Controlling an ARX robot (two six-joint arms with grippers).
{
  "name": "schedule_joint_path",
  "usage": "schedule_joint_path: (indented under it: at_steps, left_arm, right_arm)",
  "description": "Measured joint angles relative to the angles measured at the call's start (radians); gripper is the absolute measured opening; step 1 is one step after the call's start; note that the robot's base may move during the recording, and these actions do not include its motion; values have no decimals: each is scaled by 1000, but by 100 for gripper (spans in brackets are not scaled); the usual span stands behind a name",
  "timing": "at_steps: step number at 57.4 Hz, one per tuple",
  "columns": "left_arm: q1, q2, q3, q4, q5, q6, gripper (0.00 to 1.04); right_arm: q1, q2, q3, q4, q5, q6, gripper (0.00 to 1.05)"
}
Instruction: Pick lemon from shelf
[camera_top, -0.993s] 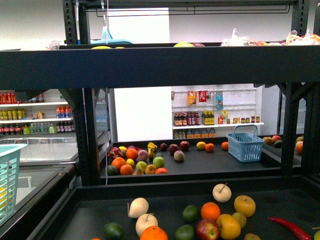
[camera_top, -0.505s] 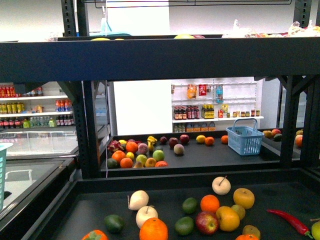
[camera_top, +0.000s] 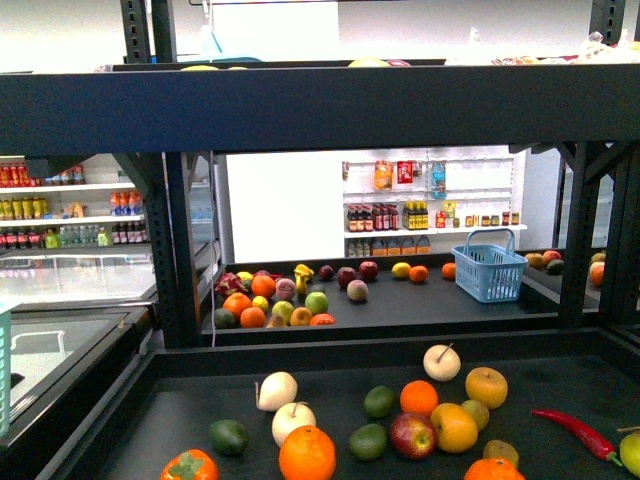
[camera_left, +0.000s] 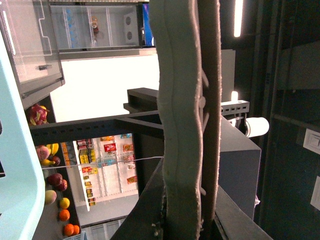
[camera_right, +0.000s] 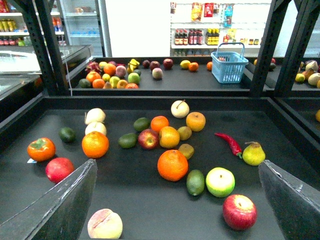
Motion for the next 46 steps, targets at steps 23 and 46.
schedule_joint_path:
  at_steps: [23,46]
  left_arm:
    - [21,-27,-66,16,28,32,24]
    - [14,-92,-99,-90,68,123,94]
  right_arm:
    - [0,0,0,0,0,0,97]
    - [0,0,0,0,0,0,97]
